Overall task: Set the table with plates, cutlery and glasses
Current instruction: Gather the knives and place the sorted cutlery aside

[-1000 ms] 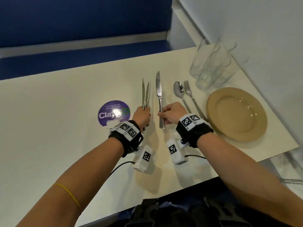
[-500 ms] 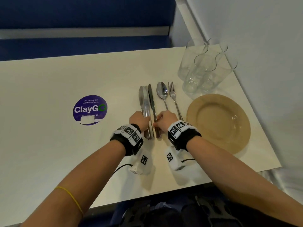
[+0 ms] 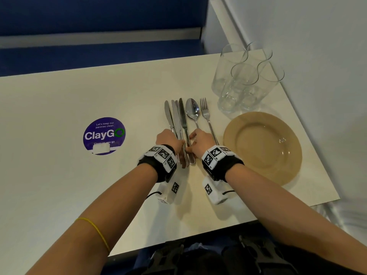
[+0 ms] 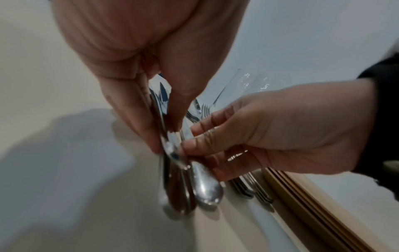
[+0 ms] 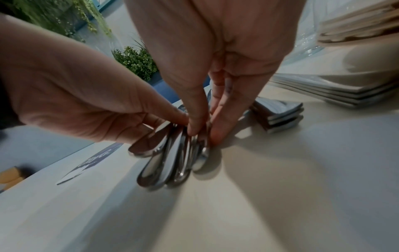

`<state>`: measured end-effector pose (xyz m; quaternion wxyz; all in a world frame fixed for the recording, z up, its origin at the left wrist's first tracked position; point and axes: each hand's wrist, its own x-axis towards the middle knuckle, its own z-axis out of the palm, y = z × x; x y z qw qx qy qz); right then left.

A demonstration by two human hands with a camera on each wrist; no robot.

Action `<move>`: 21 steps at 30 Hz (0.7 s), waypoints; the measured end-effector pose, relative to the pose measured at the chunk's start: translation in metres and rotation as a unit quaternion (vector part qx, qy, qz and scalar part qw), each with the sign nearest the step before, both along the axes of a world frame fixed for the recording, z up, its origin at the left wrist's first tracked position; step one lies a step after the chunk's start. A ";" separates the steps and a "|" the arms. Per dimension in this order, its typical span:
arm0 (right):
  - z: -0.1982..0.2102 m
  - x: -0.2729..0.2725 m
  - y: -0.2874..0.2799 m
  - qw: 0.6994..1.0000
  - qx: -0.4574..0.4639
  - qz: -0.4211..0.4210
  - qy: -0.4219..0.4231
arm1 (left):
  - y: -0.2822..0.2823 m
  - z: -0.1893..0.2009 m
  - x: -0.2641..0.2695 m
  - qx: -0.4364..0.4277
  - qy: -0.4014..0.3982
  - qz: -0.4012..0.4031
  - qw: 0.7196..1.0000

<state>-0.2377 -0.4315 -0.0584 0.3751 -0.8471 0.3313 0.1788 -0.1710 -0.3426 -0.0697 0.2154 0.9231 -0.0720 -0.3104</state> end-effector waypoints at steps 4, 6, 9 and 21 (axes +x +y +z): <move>0.002 -0.001 0.000 0.999 -0.027 0.023 0.010 | 0.000 -0.002 0.002 0.007 -0.016 -0.003 1.000; 0.004 -0.002 0.001 0.999 -0.032 0.028 0.009 | 0.001 -0.002 0.003 0.007 -0.021 -0.010 1.000; 0.005 -0.004 0.002 0.998 -0.046 0.043 0.002 | 0.004 -0.003 0.004 0.010 -0.027 -0.019 0.999; 0.007 0.000 0.005 0.997 -0.061 0.042 -0.005 | 0.023 0.000 0.008 -0.030 -0.018 0.028 0.999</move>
